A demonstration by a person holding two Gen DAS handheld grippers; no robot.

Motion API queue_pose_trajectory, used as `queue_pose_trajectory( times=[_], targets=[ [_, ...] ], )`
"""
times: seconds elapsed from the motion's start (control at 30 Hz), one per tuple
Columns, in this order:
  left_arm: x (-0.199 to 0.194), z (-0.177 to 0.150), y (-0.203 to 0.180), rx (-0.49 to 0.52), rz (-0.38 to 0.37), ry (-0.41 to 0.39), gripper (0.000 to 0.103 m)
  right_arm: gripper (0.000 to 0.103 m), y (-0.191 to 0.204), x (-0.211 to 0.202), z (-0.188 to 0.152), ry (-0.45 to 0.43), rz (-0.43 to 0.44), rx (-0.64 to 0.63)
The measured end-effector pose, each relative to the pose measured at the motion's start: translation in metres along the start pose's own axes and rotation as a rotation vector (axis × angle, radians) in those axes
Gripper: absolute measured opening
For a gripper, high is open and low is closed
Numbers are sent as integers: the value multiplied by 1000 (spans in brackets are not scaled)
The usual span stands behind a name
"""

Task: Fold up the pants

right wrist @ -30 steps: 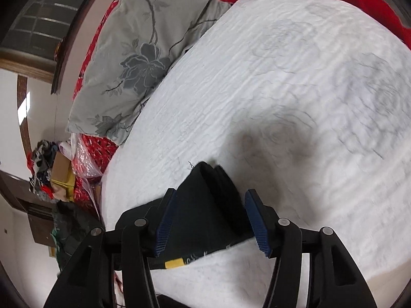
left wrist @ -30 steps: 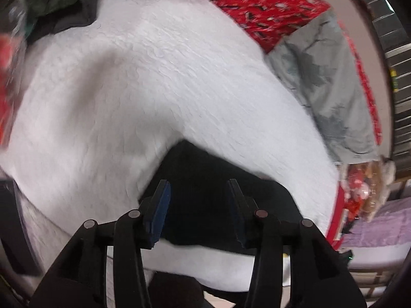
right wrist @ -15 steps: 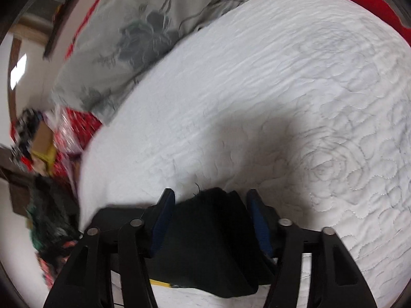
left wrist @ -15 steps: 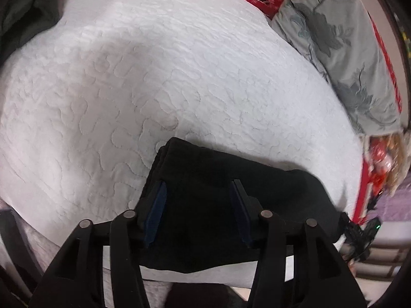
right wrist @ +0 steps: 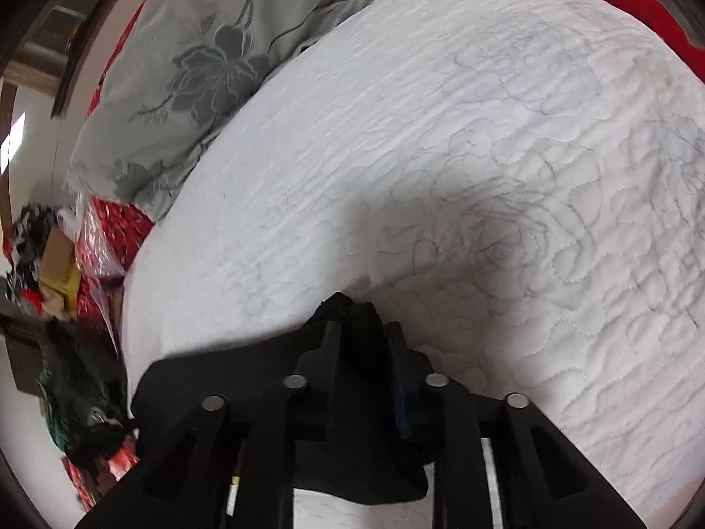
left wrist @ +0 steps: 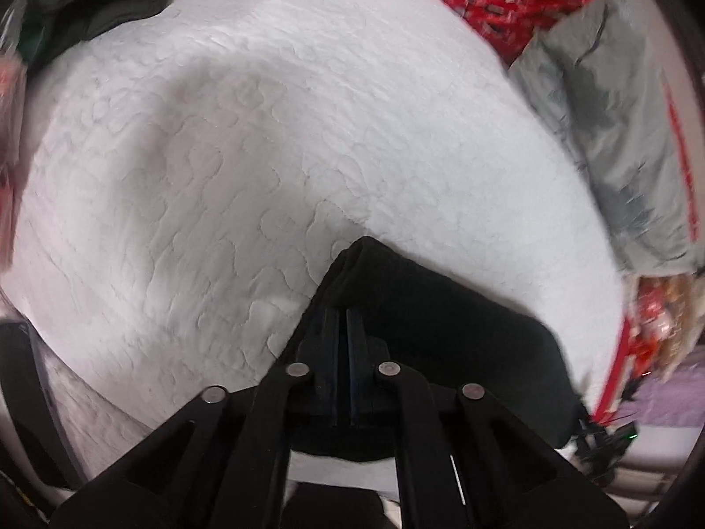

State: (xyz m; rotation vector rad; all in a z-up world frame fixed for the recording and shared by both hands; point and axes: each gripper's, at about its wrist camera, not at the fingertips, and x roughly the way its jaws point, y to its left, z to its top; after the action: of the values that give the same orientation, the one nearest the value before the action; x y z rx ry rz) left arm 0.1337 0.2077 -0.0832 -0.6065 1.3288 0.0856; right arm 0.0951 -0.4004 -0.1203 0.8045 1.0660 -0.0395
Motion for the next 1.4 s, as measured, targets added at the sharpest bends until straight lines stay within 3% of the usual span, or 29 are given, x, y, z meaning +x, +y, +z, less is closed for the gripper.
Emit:
queue_pose_trajectory(
  times=[0.1, 0.23, 0.33, 0.47, 0.73, 0.87, 1.0, 1.23, 1.4],
  targets=[
    [-17, -10, 10, -36, -65, -20, 9, 53, 0, -19, -2, -31, 17, -13],
    [-32, -30, 13, -48, -125, -40, 44, 57, -10, -40, -9, -41, 31, -6],
    [-36, -45, 5, -58, -168, -59, 54, 60, -21, -46, -14, -35, 52, 26],
    [-30, -62, -10, -68, -224, -29, 55, 62, -34, -46, -23, -11, 79, 65],
    [-21, -91, -45, 2, -100, -87, 55, 63, -39, -47, -35, 29, 103, 63],
    [-16, -99, -49, 17, -51, -97, 55, 73, -37, -50, -38, 23, 78, 32],
    [-16, -110, -36, -32, -84, -126, 55, 73, -40, -52, -40, 17, 90, 35],
    [7, -118, -10, -150, -151, -42, 55, 73, -42, -42, -46, 26, 143, 53],
    [4, -115, -3, -178, -185, -40, 55, 73, -34, -28, -47, 28, 183, 81]
  ],
)
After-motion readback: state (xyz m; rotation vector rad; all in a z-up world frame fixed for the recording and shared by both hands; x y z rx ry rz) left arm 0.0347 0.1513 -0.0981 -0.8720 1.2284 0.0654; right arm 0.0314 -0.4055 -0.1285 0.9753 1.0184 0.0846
